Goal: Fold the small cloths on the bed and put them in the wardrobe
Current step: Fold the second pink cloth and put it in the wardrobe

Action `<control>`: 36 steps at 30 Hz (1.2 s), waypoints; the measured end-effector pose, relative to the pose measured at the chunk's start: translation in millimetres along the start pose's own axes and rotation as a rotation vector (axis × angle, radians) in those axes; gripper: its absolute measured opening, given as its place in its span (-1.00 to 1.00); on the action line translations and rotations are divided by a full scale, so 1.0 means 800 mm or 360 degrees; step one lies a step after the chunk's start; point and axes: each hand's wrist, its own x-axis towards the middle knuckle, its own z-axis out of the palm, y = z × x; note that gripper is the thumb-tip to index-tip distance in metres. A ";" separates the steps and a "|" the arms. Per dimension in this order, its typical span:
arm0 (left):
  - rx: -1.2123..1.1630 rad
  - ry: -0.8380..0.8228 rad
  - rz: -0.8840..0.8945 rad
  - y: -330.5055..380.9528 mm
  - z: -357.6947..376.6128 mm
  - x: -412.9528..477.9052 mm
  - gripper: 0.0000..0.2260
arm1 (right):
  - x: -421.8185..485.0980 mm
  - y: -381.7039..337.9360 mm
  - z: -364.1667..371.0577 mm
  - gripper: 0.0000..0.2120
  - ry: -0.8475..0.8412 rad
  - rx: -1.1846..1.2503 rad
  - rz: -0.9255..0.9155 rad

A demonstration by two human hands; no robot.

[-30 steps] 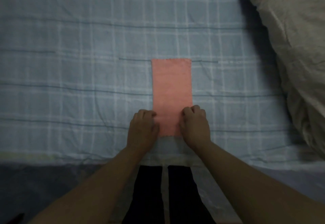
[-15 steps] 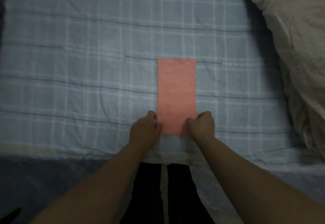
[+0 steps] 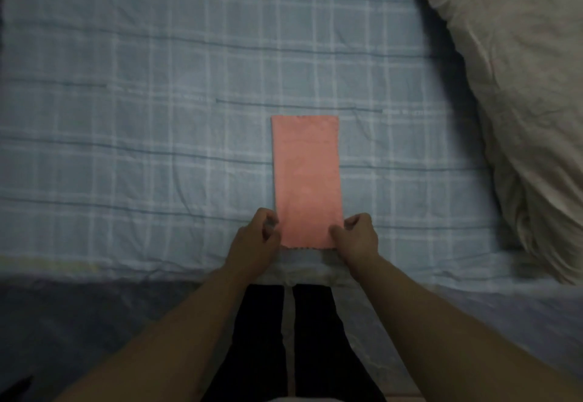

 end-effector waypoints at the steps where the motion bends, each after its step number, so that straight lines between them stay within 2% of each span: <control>1: 0.0005 -0.0018 0.0003 -0.003 0.000 -0.005 -0.81 | -0.006 0.006 -0.004 -0.72 -0.0016 0.0001 -0.0046; 6: -0.0105 -0.0103 0.0011 -0.011 -0.003 -0.025 -0.82 | -0.029 0.026 -0.022 -0.69 -0.0059 -0.0060 -0.0464; 10: -0.0239 -0.0167 -0.0057 -0.003 -0.009 -0.018 -0.72 | -0.031 0.026 -0.031 -0.63 -0.0131 0.0048 -0.0514; 16: -0.0498 -0.0197 -0.0189 0.023 -0.030 0.006 -0.68 | -0.022 0.001 -0.039 -0.73 -0.0230 0.0382 -0.0347; 20: -0.0501 -0.0288 -0.0152 0.036 -0.046 0.028 -0.62 | -0.008 -0.040 -0.045 -0.76 -0.0365 0.0807 0.0084; 22: -0.0501 -0.0267 -0.0151 0.044 -0.055 0.042 -0.63 | 0.001 -0.059 -0.050 -0.70 -0.0451 0.0864 0.0119; 25: -0.0383 -0.0147 -0.0126 0.055 -0.064 0.070 -0.75 | 0.019 -0.085 -0.053 -0.81 -0.0497 0.0675 -0.0079; 28: -0.0350 -0.0028 -0.0131 0.064 -0.064 0.103 -0.97 | 0.045 -0.107 -0.052 -0.85 -0.0480 0.0531 -0.0273; 33: -0.0282 0.0205 -0.0083 0.074 -0.058 0.153 -0.87 | 0.096 -0.133 -0.044 -0.78 -0.0190 0.0201 -0.0461; 36: -0.0177 0.0351 -0.0121 0.076 -0.054 0.174 -0.85 | 0.116 -0.142 -0.036 -0.73 -0.0102 0.0064 -0.0503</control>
